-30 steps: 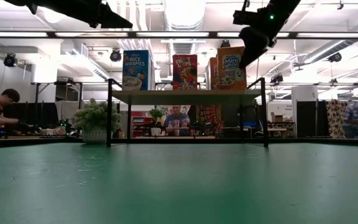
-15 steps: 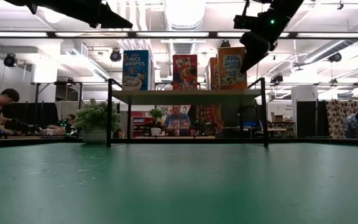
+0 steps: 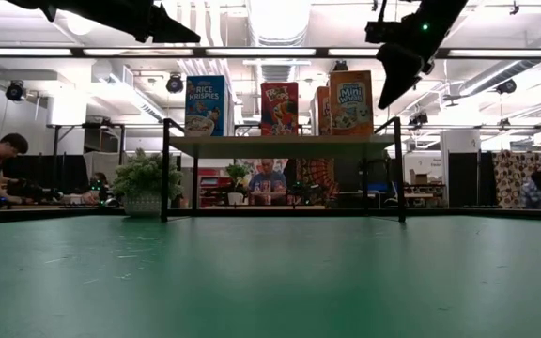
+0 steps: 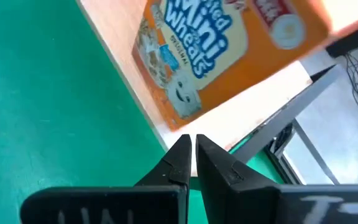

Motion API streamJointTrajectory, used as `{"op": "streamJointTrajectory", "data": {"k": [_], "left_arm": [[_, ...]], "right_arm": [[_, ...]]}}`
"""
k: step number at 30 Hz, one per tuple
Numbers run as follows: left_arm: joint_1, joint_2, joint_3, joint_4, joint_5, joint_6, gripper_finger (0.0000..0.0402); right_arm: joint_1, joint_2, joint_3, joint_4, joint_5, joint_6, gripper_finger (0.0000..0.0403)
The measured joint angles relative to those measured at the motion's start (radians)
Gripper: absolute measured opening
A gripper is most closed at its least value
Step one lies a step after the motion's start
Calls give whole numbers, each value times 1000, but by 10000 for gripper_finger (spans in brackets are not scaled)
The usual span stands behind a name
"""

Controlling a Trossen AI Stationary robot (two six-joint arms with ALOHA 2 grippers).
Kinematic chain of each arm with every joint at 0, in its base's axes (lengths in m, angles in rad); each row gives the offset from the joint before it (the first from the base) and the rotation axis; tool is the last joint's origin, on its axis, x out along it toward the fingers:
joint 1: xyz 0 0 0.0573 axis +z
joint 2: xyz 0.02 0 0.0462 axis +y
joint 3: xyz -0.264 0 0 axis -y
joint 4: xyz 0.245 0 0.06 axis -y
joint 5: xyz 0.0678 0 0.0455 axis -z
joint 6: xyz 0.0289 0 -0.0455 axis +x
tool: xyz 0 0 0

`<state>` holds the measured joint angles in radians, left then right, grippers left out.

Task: Stack cereal on shelf
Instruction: Put the orange cereal box on the shelf aligned with the other orange cereal boxes

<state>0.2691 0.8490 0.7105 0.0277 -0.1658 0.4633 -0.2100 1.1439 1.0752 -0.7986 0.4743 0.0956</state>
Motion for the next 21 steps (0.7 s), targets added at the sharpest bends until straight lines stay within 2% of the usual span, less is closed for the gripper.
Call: {"op": "streamJointTrajectory", "data": {"k": [9, 21], "left_arm": [[0, 0, 0, 1, 0, 0, 0], [0, 0, 0, 2, 0, 0, 0]], "right_arm": [[-8, -5, 0, -6, 163, -12, 13], [-36, -4, 0, 147, 161, -107, 13]]}}
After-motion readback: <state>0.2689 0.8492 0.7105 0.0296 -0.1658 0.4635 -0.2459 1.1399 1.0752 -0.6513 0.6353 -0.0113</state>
